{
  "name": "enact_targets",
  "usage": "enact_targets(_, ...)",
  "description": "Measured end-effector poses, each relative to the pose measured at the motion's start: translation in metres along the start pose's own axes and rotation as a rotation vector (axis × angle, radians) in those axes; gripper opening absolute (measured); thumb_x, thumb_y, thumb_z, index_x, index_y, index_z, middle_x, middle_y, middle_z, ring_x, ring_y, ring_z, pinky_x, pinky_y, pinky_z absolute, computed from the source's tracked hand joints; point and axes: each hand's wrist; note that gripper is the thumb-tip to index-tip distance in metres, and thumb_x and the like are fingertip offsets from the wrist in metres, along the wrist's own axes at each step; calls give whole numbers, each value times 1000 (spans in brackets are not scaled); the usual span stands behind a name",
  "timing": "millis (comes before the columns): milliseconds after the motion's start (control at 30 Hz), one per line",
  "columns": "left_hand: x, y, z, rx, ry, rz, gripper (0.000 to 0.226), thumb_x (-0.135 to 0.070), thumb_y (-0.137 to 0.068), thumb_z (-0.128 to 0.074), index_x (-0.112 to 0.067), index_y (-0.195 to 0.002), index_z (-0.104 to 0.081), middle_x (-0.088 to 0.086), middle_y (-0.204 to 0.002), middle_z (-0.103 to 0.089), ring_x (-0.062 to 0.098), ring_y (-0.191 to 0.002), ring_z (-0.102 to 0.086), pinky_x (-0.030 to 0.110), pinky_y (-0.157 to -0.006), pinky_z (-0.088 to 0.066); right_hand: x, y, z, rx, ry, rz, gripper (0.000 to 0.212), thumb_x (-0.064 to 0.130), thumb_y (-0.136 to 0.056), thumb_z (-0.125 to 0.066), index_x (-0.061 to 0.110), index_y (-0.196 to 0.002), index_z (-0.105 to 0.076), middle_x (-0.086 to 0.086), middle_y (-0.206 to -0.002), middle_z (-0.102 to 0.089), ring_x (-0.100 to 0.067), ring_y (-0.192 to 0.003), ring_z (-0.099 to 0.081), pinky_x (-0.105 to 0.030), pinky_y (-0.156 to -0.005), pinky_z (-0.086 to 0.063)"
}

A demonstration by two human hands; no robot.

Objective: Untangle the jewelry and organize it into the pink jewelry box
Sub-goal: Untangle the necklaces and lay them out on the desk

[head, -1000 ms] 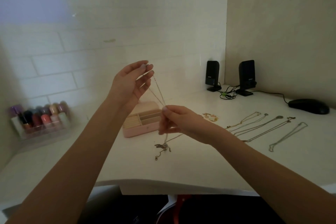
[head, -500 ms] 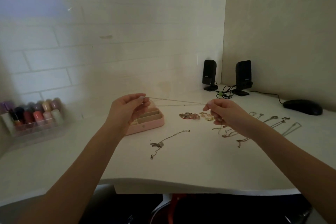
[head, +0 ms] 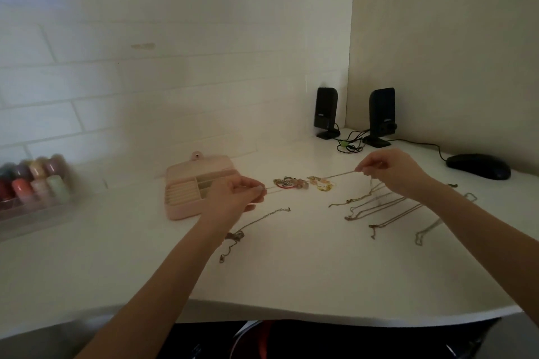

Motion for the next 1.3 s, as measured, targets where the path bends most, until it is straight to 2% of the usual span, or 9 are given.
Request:
enact_targets(133,15,-10,-29,27,-183,-94,12,-8,-82,-67,-17,-75,-67,3,-72,-69,12,-68,-61,27,-67,-48,-21,-23,-2,-117,135,8,19,4,-91,-54,11,-97,-71,-6,-105,-66,-13,-90,-56,-21,-84,-39)
enact_targets(233,21,-22,-52,1,-351,-219,10,-10,-82,-67,-17,-75,-66,-6,-68,-64,9,-65,-59,20,-61,-46,-35,-40,0,-184,214,-4,24,2,-93,-49,9,-103,-70,-11,-113,-63,-23,-100,-57,-23,-85,-37)
enact_targets(367,25,-37,-75,39,-600,-337,10,-12,-84,-63,-19,-81,-69,-10,-81,-65,8,-81,-60,10,-73,-44,-54,-56,-2,-316,242,-18,26,2,-94,-46,8,-105,-69,-14,-114,-62,-28,-101,-58,-29,-85,-41)
enact_targets(467,32,-48,-87,100,-721,-373,13,-13,-86,-57,-19,-86,-68,-7,-93,-68,11,-88,-57,26,-82,-45,-69,-63,-7,-278,296,-89,27,-1,-93,-47,8,-107,-68,-13,-116,-63,-26,-101,-59,-27,-86,-41)
enact_targets(533,35,-52,-92,116,-832,-396,15,-15,-88,-53,-20,-90,-67,-6,-95,-66,6,-83,-49,21,-76,-39,-77,-64,-12,-193,305,-152,29,-4,-91,-47,8,-107,-69,-14,-116,-63,-27,-103,-59,-28,-92,-42)
enact_targets(667,34,-52,-91,94,-845,-418,17,-14,-87,-56,-20,-91,-71,-9,-96,-66,7,-87,-52,17,-75,-35,-77,-67,-13,-118,304,-218,32,-7,-89,-49,9,-104,-71,-13,-115,-65,-26,-105,-59,-30,-99,-41)
enact_targets(767,31,-47,-89,105,-791,-382,16,-13,-83,-59,-20,-87,-72,-8,-97,-69,10,-94,-58,24,-85,-45,-72,-67,-13,-56,314,-240,37,-10,-88,-47,8,-112,-69,-13,-121,-62,-27,-110,-56,-30,-102,-38)
enact_targets(867,28,-42,-89,156,-794,-363,15,-15,-79,-60,-23,-83,-71,-10,-87,-66,7,-87,-57,28,-83,-47,-72,-66,-14,-28,343,-238,40,-10,-88,-47,9,-117,-66,-14,-123,-60,-28,-112,-55,-32,-104,-39)
enact_targets(1300,23,-34,-85,131,-854,-342,17,-28,-83,-54,-25,-87,-71,-6,-90,-70,14,-91,-60,34,-83,-47,-74,-59,-26,-34,444,-273,34,10,-93,-44,16,-123,-60,-11,-127,-55,-27,-112,-54,-37,-95,-44)
Point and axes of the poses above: each hand's wrist, its own y-axis away from the middle knuckle, its own z-axis out of the back of the hand, x = y × z
